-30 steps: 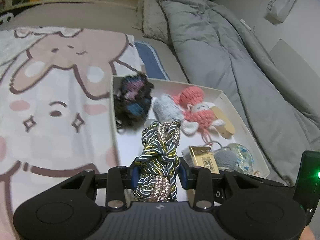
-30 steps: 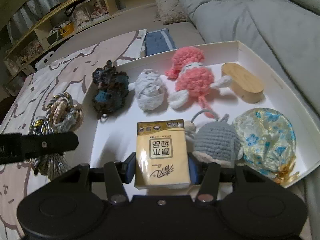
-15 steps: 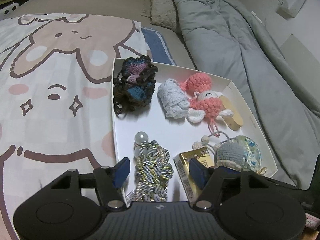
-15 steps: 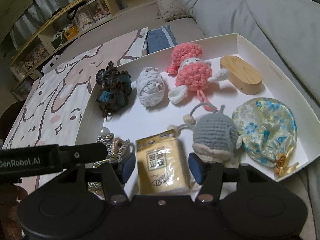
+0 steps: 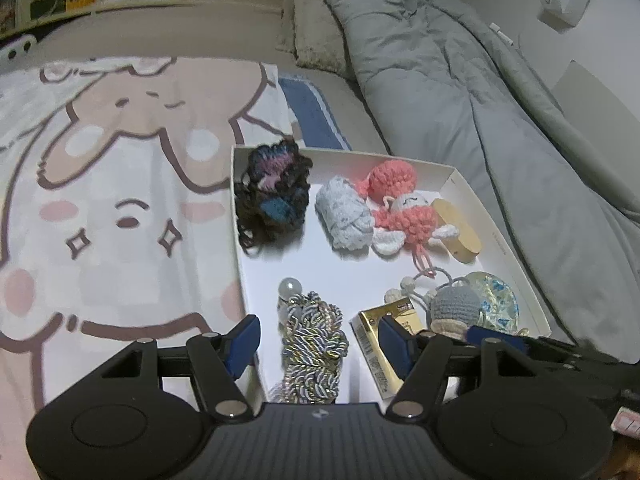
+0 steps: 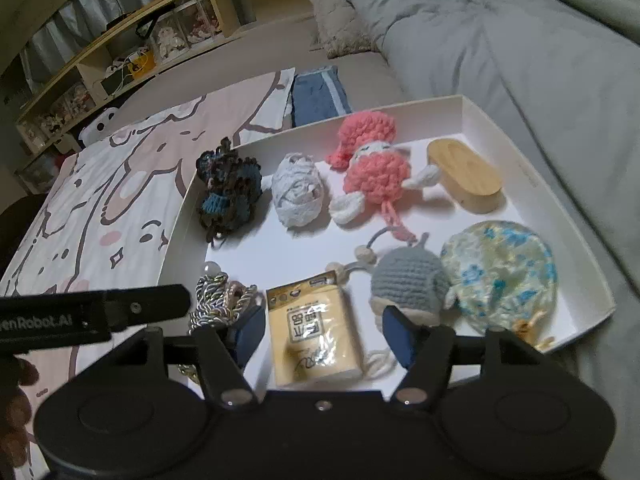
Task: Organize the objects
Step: 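Lift both open tools up and away from the tray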
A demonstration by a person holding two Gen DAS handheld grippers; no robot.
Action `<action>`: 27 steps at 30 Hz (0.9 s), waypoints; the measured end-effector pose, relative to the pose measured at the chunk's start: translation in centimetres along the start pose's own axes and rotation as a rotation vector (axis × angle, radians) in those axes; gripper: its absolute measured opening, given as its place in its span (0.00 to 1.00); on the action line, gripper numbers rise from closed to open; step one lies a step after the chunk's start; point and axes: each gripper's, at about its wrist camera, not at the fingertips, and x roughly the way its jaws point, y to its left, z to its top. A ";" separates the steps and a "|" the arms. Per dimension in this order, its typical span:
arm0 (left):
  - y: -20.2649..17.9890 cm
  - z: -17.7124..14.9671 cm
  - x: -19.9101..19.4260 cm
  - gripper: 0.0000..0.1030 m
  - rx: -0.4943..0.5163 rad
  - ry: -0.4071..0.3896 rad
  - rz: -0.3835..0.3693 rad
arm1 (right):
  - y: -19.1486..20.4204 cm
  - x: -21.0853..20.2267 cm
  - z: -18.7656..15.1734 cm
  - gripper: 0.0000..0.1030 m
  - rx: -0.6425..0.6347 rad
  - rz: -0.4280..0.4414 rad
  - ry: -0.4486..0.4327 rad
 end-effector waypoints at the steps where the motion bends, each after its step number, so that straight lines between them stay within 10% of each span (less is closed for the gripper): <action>1: 0.0 0.0 -0.3 0.64 0.006 -0.005 0.005 | 0.0 -0.4 0.0 0.65 0.000 -0.001 -0.004; 27: 0.0 -1.2 -10.7 1.00 0.173 -0.151 0.042 | 2.9 -11.8 -0.8 0.97 -0.042 -0.067 -0.189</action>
